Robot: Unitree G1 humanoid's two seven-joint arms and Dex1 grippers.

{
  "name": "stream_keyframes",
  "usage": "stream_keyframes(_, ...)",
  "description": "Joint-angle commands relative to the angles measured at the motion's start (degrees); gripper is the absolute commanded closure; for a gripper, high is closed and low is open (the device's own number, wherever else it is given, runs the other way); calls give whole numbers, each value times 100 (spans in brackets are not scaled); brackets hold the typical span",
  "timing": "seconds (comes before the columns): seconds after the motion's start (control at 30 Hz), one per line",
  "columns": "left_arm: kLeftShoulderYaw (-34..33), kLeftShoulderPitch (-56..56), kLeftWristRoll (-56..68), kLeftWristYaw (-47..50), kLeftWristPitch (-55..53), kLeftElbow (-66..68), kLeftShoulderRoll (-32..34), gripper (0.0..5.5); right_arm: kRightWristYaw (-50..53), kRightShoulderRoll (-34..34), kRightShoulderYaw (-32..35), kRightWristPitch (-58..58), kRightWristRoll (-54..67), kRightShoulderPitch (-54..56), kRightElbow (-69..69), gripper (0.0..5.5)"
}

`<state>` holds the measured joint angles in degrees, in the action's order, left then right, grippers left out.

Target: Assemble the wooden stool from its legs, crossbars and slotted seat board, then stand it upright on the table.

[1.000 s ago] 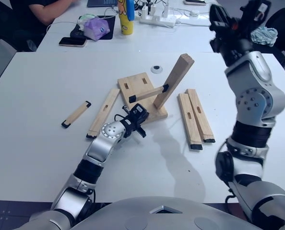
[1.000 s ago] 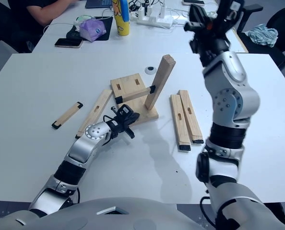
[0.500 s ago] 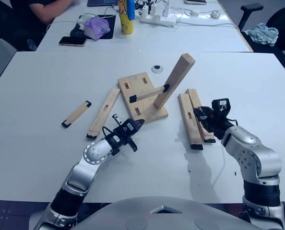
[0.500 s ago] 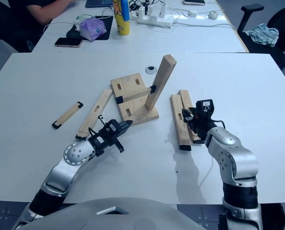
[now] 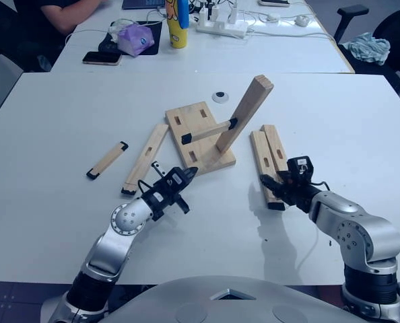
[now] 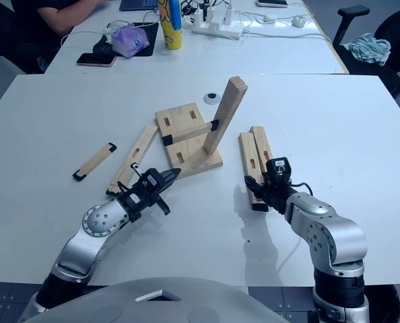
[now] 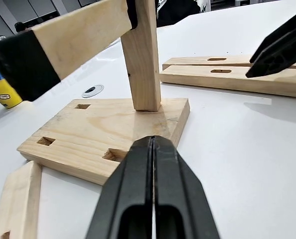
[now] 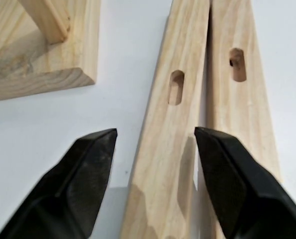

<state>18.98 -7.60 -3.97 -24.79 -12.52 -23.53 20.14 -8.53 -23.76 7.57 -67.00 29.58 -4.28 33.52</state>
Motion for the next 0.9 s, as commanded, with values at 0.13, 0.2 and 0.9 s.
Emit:
stream_keyframes(0.13,-80,280,11,-26,115,-21,-53,550,252,62,-358,-155,-389,-108,-49,259)
stream_keyframes(0.2,-68,301,24,-91,114,7,-15,550,295,58,-441,-123,-517,-146,-96,259)
stream_keyframes(0.9,-10,348,-2,-163,179,142,-75,550,-2,152,-832,-216,-861,-21,-357,383)
